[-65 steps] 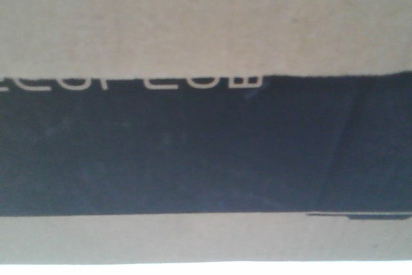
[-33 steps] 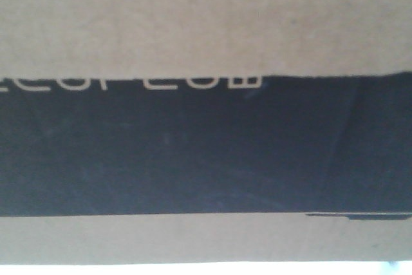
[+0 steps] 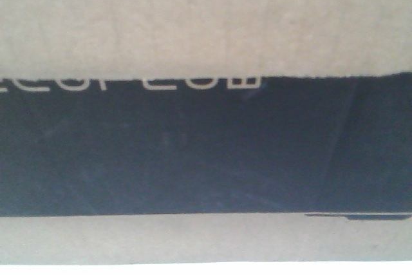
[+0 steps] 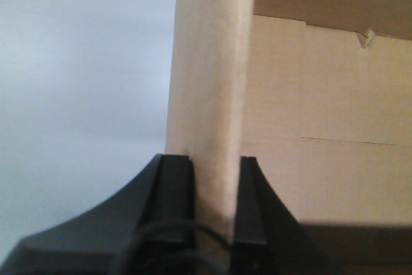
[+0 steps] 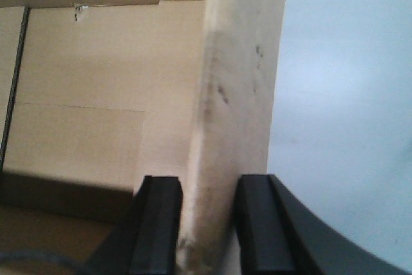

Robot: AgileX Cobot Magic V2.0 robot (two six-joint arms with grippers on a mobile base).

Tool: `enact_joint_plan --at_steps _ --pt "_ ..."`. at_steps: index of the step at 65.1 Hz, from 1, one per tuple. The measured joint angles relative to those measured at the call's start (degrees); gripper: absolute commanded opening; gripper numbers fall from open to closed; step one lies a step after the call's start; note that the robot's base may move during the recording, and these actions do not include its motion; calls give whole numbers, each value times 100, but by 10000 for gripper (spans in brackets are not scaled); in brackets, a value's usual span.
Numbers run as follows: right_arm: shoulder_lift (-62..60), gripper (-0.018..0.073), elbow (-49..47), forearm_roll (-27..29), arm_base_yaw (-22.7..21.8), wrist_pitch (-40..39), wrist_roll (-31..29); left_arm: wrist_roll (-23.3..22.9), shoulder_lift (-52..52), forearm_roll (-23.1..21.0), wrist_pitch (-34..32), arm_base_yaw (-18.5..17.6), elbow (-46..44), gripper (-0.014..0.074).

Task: Grab box from left shelf to table start

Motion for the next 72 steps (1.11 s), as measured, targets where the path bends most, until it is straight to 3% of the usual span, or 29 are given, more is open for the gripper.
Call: enact_joint_plan --at_steps 72 --pt "0 55 0 0 0 0 0 0 0 0 0 0 0 -102"
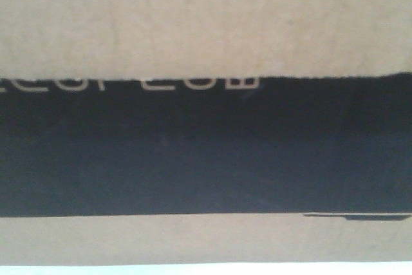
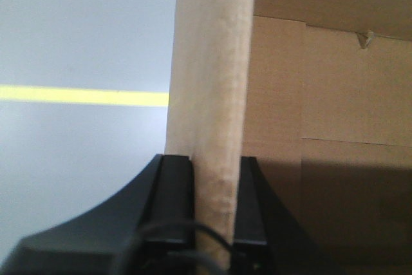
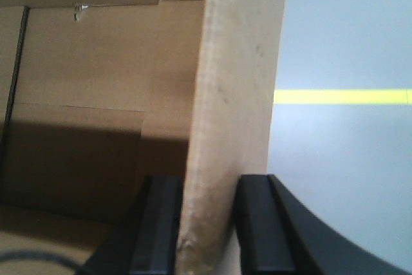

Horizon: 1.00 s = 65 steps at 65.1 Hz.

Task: Grab box from left shelf to table start

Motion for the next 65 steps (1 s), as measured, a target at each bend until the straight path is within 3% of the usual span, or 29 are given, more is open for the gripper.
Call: enact_joint_plan --at_steps 65 --pt "0 55 0 3 0 0 0 0 0 -3 0 0 0 -102"
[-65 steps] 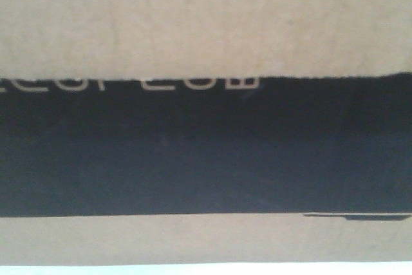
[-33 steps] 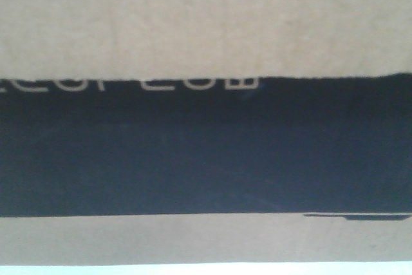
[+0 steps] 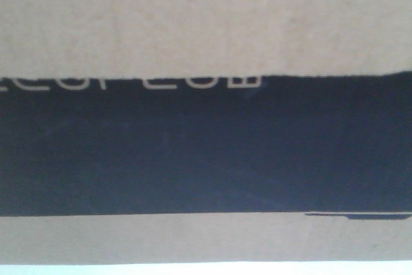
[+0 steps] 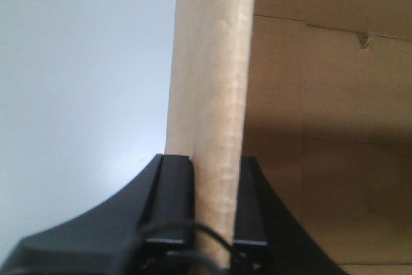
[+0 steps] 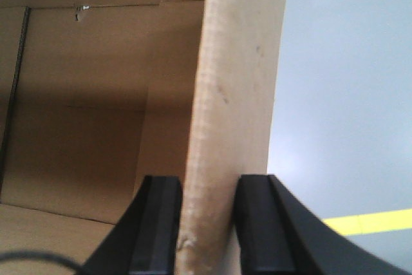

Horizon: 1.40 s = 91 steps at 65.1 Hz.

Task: Grab box from left shelf to table start

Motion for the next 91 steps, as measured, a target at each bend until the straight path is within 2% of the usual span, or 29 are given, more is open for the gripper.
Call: enact_joint_plan --at_steps 91 --pt "10 55 0 11 0 0 0 0 11 24 0 0 0 -102"
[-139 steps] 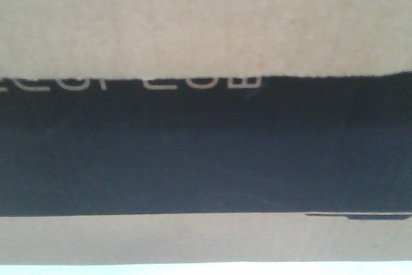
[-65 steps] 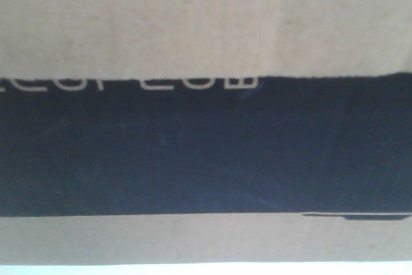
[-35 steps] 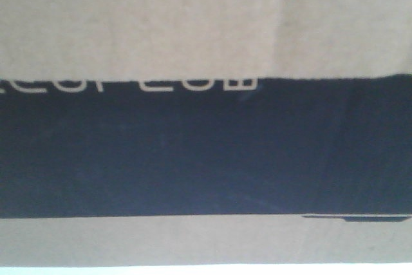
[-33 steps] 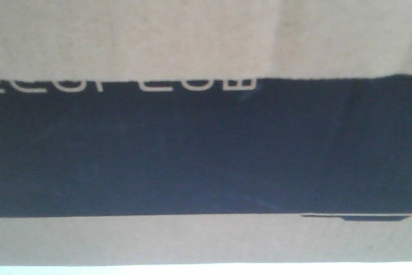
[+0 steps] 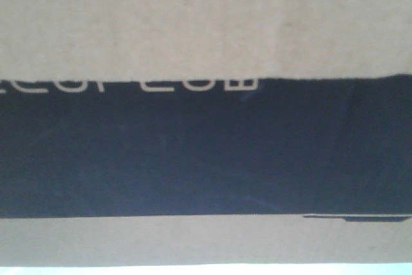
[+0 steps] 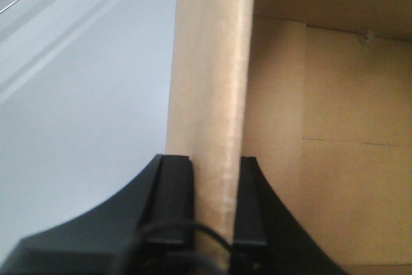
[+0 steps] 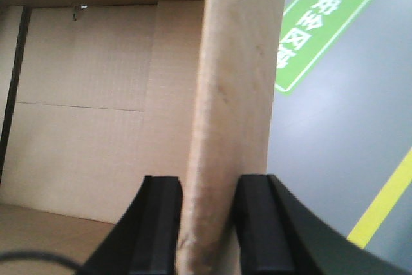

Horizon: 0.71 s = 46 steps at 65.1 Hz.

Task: Grab box from left shelf to table start

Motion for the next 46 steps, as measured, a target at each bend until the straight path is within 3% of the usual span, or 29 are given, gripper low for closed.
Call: enact_joint_plan --at_steps 46 --pt "0 55 0 0 0 0 0 0 0 -11 0 0 0 -102"
